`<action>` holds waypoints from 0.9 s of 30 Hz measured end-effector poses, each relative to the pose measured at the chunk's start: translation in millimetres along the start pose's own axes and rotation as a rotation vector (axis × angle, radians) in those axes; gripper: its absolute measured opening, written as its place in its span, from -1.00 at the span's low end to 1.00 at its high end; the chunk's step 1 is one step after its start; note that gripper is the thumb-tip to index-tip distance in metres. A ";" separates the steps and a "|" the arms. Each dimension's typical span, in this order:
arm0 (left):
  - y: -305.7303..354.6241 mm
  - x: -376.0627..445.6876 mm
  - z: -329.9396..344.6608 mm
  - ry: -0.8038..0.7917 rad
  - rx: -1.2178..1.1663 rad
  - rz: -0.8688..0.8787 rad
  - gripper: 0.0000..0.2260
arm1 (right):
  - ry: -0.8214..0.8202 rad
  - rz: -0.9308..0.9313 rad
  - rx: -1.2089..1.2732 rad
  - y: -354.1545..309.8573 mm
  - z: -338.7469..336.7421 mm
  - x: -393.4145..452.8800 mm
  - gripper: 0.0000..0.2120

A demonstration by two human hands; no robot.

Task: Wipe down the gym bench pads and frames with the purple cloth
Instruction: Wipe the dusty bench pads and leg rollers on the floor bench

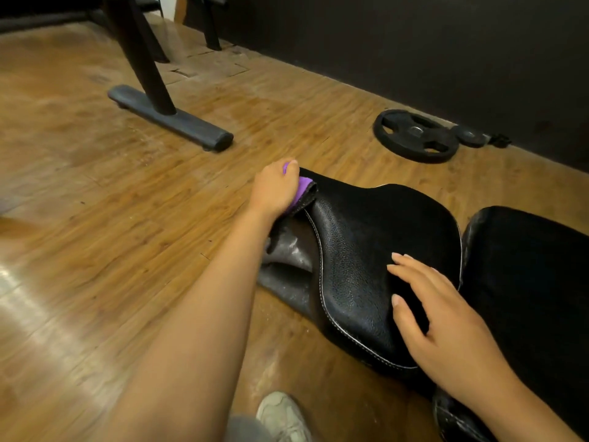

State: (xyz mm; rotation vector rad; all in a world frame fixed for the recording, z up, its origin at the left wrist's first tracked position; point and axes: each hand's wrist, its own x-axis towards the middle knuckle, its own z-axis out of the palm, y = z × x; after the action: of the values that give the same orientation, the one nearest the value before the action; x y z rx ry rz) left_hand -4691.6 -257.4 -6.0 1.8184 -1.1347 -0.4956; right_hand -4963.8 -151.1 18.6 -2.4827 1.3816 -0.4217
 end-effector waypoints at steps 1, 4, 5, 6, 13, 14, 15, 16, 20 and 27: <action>2.2 10.5 -6.1 -0.090 0.035 -0.029 -0.70 | 0.009 0.002 0.005 0.4 0.1 0.2 -0.59; 14.1 33.8 -13.7 -0.258 0.186 -0.102 -0.72 | 0.021 0.000 0.025 0.7 0.3 0.3 -0.60; 20.2 36.5 -12.8 -0.284 0.277 -0.089 -0.73 | 0.023 -0.005 0.034 0.9 0.4 0.5 -0.60; 26.0 36.2 -11.7 -0.286 0.368 -0.057 -0.72 | 0.026 -0.011 0.038 1.5 0.6 0.7 -0.61; 4.7 -16.6 -1.7 0.012 0.277 0.415 -0.71 | 0.024 -0.003 0.056 4.4 1.9 -0.2 -0.60; 1.1 -22.6 -0.6 0.042 0.242 0.463 -0.71 | 0.020 -0.005 0.059 4.1 1.6 -0.6 -0.60; -1.8 -27.6 1.3 0.067 0.234 0.488 -0.70 | 0.018 -0.009 0.063 3.6 1.0 -0.8 -0.60; -3.7 -33.2 3.7 0.082 0.242 0.499 -0.68 | 0.014 -0.012 0.066 3.2 0.4 -0.7 -0.60; 5.4 -64.9 15.0 0.051 0.275 0.519 -0.58 | 0.011 -0.025 0.049 4.1 -0.3 -1.4 -0.60; 35.9 -98.4 -4.2 0.007 0.323 0.620 -0.74 | -0.054 -0.052 0.090 10.1 -5.4 -4.2 -0.59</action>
State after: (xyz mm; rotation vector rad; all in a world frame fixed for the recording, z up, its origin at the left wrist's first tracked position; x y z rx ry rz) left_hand -4755.2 -176.8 14.8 1.6017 -1.7574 0.0622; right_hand -4975.7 -153.1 19.4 -2.4430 1.2510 -0.4152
